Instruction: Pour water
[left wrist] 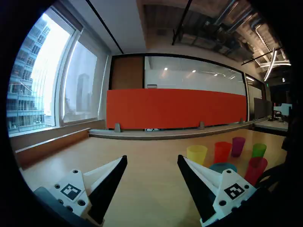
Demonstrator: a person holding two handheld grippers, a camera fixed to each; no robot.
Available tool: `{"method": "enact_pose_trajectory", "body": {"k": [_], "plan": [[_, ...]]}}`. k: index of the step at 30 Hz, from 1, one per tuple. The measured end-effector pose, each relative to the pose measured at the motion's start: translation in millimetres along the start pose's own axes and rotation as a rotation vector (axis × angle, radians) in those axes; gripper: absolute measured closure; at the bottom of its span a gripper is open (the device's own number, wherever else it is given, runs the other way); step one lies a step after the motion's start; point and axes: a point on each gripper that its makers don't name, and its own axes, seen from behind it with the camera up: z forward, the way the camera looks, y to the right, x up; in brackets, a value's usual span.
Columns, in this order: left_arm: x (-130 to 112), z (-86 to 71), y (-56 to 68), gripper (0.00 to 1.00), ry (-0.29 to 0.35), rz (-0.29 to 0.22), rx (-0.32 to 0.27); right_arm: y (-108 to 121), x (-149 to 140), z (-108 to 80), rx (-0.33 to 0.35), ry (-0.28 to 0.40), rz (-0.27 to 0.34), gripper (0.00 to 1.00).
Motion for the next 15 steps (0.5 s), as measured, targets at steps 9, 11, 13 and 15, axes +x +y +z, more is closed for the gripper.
{"method": "enact_pose_trajectory", "body": {"k": [9,11,13,15], "plan": [[0.1,-0.6,0.1,0.01,-0.002,0.001,0.0,3.4,3.4,-2.4,-0.002,0.013,-0.004,0.01],[0.2,-0.9,-0.2,0.01,-0.002,0.002,0.0,4.2,1.6,-3.1,0.001,0.012,-0.013,0.01],[0.1,-0.9,-0.3,0.01,-0.002,0.002,0.0,4.5,0.3,-3.7,0.005,0.013,-0.024,0.01],[-0.3,-0.7,0.0,0.01,-0.002,0.002,0.0,4.5,-0.5,-4.3,0.01,0.017,-0.036,0.01]]}}
